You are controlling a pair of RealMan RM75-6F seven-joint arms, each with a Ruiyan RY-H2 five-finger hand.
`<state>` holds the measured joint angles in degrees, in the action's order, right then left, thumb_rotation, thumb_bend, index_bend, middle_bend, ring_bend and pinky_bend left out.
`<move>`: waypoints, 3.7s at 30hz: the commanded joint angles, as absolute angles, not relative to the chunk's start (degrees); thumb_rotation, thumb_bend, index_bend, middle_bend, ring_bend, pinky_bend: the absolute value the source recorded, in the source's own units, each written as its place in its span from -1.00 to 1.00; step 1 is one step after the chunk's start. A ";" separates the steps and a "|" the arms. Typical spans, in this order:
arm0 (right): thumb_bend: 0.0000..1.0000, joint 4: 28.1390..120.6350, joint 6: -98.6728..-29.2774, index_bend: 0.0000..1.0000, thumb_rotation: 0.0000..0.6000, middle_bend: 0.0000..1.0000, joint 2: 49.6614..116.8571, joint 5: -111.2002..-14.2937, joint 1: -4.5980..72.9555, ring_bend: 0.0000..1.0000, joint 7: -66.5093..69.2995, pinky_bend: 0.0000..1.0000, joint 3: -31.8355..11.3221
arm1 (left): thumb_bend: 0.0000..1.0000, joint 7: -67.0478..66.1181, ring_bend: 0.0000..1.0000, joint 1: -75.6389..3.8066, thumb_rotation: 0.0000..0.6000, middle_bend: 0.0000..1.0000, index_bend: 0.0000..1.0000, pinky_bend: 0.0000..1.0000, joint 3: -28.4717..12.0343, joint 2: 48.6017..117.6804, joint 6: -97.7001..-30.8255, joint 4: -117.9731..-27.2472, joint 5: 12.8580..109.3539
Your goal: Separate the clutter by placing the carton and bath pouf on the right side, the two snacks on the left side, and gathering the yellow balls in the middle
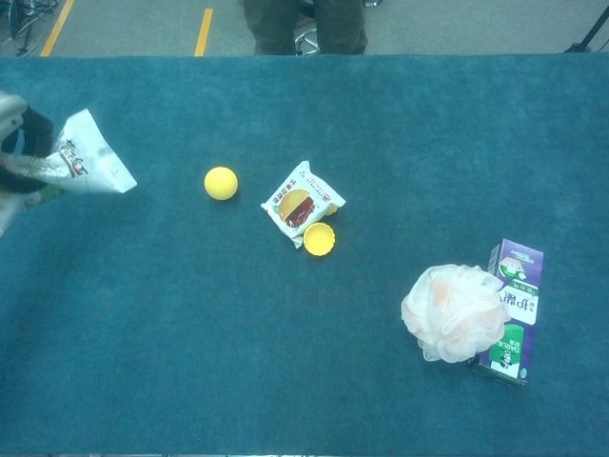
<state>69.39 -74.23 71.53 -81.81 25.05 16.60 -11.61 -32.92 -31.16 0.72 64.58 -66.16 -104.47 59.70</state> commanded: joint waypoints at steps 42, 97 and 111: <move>-1.00 75.29 -69.97 -0.79 1.00 -0.49 66.65 -77.68 30.57 -0.56 5.70 -0.39 -17.14 | -0.50 -7.70 -0.61 -46.56 1.00 -0.65 -0.47 -0.27 -2.11 79.18 -46.40 -92.47 87.33; -1.00 67.15 -70.30 -0.78 1.00 -0.49 67.88 -75.24 23.69 -0.56 15.02 -0.39 -13.58 | -0.50 7.12 -0.61 -59.92 1.00 -0.67 -0.49 -0.27 -3.01 100.03 -46.84 -62.60 93.59; -1.00 66.49 -70.49 -0.78 1.00 -0.49 67.83 -75.39 22.70 -0.56 16.16 -0.39 -13.37 | -0.50 4.27 -0.62 -61.40 1.00 -0.71 -0.52 -0.27 -2.14 103.12 -43.91 -57.46 91.97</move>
